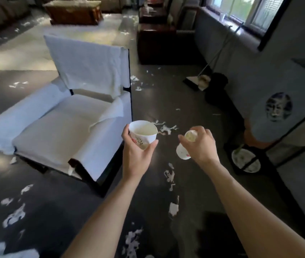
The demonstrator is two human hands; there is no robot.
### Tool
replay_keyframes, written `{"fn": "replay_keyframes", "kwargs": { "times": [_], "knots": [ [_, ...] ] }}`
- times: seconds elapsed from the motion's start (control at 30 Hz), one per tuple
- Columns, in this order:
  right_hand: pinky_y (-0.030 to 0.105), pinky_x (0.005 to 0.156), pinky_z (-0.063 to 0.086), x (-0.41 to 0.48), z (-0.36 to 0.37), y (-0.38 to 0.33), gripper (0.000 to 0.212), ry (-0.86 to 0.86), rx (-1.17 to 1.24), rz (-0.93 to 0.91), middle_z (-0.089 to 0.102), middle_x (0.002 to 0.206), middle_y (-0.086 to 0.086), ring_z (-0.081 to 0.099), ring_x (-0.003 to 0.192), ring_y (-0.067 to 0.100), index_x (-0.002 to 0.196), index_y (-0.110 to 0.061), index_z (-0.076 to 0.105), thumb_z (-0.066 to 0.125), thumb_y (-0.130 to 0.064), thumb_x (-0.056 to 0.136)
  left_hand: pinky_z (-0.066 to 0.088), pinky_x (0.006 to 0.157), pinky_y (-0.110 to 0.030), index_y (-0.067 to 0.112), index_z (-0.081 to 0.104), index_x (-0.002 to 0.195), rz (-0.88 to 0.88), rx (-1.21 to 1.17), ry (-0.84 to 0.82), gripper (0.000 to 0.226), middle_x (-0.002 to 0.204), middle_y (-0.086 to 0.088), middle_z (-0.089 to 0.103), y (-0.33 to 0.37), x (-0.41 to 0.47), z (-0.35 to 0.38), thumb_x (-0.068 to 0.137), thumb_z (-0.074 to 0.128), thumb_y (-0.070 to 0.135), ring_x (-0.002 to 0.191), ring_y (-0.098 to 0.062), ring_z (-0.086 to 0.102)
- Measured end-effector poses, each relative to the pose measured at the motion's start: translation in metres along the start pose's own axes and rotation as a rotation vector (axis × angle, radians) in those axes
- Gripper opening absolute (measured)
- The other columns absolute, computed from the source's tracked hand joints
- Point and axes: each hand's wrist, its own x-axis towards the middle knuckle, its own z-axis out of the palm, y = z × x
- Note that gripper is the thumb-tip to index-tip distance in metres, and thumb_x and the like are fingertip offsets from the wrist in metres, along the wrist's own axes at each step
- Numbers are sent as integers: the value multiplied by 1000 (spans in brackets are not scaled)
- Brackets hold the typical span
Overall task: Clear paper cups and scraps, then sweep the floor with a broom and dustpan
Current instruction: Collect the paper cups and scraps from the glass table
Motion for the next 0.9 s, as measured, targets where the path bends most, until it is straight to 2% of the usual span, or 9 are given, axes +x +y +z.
{"fn": "replay_keyframes", "kwargs": {
  "times": [0.07, 0.1, 0.27, 0.4, 0.53, 0.63, 0.7, 0.8, 0.9],
  "knots": [
    [31, 75, 48, 40, -17, 6, 52, 59, 1, 23, 42, 123, 2, 47, 101, 19, 124, -21, 52, 67, -47, 82, 51, 90, -40, 14, 22, 143, 24, 15, -18, 90, 135, -13, 51, 6, 42, 31, 77, 77, 37, 116, -31, 56],
    [29, 72, 46, 58, -27, 10, 52, 87, 1, 51, 40, 124, 2, 46, 99, 18, 125, -21, 51, 66, -47, 82, 50, 90, -37, 14, 21, 144, 28, 12, -34, 91, 137, -12, 50, 10, 58, 47, 77, 77, 38, 117, -30, 55],
    [35, 79, 49, 165, -66, 33, 51, 175, 38, 147, 38, 121, -2, 44, 103, 18, 126, -24, 52, 64, -47, 82, 36, 91, -10, 14, 20, 146, 105, -62, -178, 94, 142, -6, 45, 31, 138, 149, 77, 77, 42, 124, -18, 48],
    [33, 81, 47, 276, -80, 58, 52, 193, 27, 161, 41, 127, 0, 45, 110, 20, 127, -23, 51, 64, -46, 82, 37, 98, -18, 12, 20, 146, 111, -141, -254, 96, 143, -7, 41, 42, 207, 245, 75, 77, 43, 125, -16, 45],
    [19, 62, 39, 408, -89, 82, 52, 171, 71, 161, 46, 126, 3, 48, 106, 19, 127, -21, 53, 65, -45, 84, 36, 90, -15, 20, 17, 146, 95, -143, -274, 100, 137, 6, 39, 45, 288, 344, 71, 71, 55, 117, -2, 42],
    [26, 75, 41, 500, -105, 90, 51, 125, 45, 155, 49, 126, 6, 50, 104, 19, 126, -19, 53, 64, -46, 84, 37, 79, -2, 25, 17, 145, 78, -166, -272, 98, 135, 7, 40, 55, 356, 410, 71, 74, 55, 110, 2, 45],
    [27, 76, 40, 554, -119, 90, 53, 141, 7, 164, 48, 125, 7, 48, 99, 16, 128, -18, 52, 63, -47, 85, 39, 77, 0, 34, 18, 141, 30, -209, -273, 97, 134, 8, 40, 58, 397, 447, 67, 76, 59, 108, 4, 48],
    [28, 78, 40, 633, -132, 91, 55, 148, -17, 137, 49, 124, 8, 49, 102, 18, 129, -17, 51, 62, -48, 85, 46, 94, -24, 43, 16, 136, -19, -180, -269, 95, 140, 2, 39, 57, 459, 499, 64, 77, 57, 122, -11, 47],
    [31, 81, 46, 718, -138, 98, 54, 162, -31, 129, 53, 119, 9, 53, 104, 24, 126, -13, 54, 64, -45, 84, 42, 104, -46, 28, 13, 145, -72, -200, -260, 104, 144, -8, 36, 47, 527, 558, 69, 84, 30, 130, -24, 43]
  ]
}}
